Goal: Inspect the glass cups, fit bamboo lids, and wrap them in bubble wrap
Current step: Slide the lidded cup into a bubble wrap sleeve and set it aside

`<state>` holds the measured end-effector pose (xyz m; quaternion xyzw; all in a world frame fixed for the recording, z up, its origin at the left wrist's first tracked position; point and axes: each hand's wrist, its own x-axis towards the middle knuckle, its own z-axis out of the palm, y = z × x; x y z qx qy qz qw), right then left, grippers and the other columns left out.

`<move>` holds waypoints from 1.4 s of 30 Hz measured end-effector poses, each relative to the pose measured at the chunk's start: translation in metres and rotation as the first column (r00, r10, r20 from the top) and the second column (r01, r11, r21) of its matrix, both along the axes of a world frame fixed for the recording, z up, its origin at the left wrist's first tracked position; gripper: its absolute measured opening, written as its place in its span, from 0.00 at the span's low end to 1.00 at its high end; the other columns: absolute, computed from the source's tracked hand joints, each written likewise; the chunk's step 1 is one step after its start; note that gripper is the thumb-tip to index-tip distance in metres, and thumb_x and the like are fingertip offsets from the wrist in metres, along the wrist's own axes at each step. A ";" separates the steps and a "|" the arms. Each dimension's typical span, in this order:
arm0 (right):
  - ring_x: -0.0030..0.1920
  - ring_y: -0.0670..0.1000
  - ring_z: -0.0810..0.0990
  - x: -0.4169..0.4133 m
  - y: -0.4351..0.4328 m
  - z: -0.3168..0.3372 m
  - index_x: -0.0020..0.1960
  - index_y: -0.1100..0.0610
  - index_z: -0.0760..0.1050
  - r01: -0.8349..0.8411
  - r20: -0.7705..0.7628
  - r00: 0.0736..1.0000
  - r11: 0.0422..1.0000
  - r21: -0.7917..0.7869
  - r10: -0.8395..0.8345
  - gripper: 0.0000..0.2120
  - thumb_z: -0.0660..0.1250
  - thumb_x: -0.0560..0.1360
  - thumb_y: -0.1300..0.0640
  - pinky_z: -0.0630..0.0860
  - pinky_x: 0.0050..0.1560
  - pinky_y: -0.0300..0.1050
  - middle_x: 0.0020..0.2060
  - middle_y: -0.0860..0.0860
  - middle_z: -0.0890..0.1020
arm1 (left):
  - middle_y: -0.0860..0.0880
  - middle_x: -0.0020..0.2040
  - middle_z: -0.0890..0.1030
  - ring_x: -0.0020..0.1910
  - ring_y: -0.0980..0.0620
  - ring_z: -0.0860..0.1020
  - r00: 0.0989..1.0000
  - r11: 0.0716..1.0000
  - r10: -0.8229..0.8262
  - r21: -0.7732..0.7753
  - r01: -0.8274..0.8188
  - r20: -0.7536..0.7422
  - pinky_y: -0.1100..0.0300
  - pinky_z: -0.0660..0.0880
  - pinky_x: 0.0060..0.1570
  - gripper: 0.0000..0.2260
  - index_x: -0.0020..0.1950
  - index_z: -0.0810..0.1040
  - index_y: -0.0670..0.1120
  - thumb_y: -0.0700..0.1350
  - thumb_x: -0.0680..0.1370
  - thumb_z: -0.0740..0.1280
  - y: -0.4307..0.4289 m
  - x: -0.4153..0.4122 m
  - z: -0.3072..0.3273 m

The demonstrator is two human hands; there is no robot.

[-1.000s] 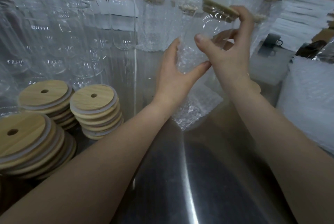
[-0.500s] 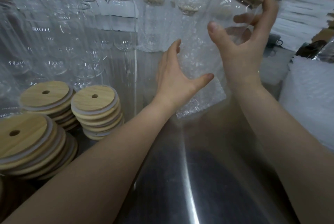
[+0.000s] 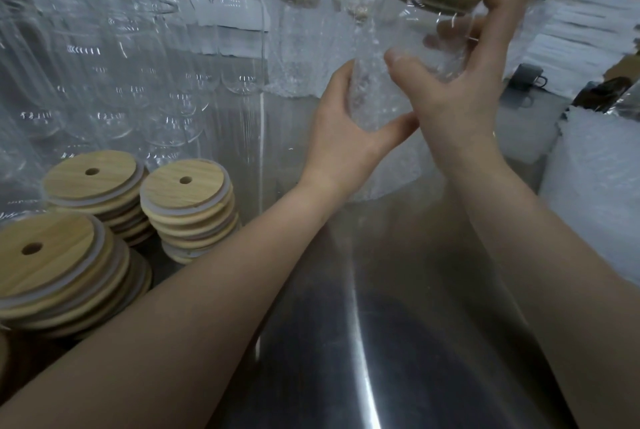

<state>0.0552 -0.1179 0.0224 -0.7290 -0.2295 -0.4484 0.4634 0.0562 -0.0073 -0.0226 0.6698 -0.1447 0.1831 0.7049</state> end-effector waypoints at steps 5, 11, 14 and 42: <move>0.57 0.62 0.71 -0.001 0.004 -0.001 0.63 0.63 0.64 -0.032 -0.032 0.999 0.999 0.009 0.032 0.27 0.73 0.69 0.62 0.74 0.57 0.54 0.60 0.53 0.67 | 0.48 0.56 0.81 0.57 0.53 0.80 1.000 0.999 0.016 -0.051 -0.015 0.021 0.57 0.76 0.58 0.31 0.65 0.73 0.38 0.46 0.66 0.79 0.002 0.003 0.007; 0.58 0.60 0.71 0.000 0.006 -0.002 0.60 0.58 0.62 -0.050 -0.104 0.993 0.999 0.009 0.051 0.25 0.72 0.69 0.62 0.74 0.58 0.54 0.59 0.55 0.67 | 0.52 0.50 0.82 0.49 0.58 0.82 0.999 0.996 0.000 -0.088 0.004 0.045 0.62 0.77 0.52 0.23 0.62 0.75 0.42 0.37 0.69 0.77 0.006 0.004 0.008; 0.58 0.60 0.71 -0.001 0.007 -0.001 0.59 0.58 0.61 -0.044 -0.135 0.990 0.999 0.004 0.044 0.24 0.71 0.69 0.60 0.73 0.59 0.54 0.58 0.54 0.67 | 0.52 0.50 0.83 0.51 0.58 0.82 0.998 0.995 0.001 -0.099 0.005 0.056 0.63 0.77 0.52 0.23 0.61 0.75 0.42 0.37 0.69 0.77 0.006 0.003 0.011; 0.52 0.51 0.76 0.008 -0.005 0.008 0.54 0.60 0.74 -0.193 -0.178 0.926 0.824 0.533 0.332 0.14 0.55 0.78 0.53 0.73 0.53 0.42 0.48 0.57 0.77 | 0.45 0.64 0.77 0.62 0.52 0.77 0.998 0.993 -0.057 -0.102 0.060 0.026 0.52 0.74 0.65 0.29 0.69 0.68 0.41 0.41 0.72 0.77 0.008 -0.003 0.018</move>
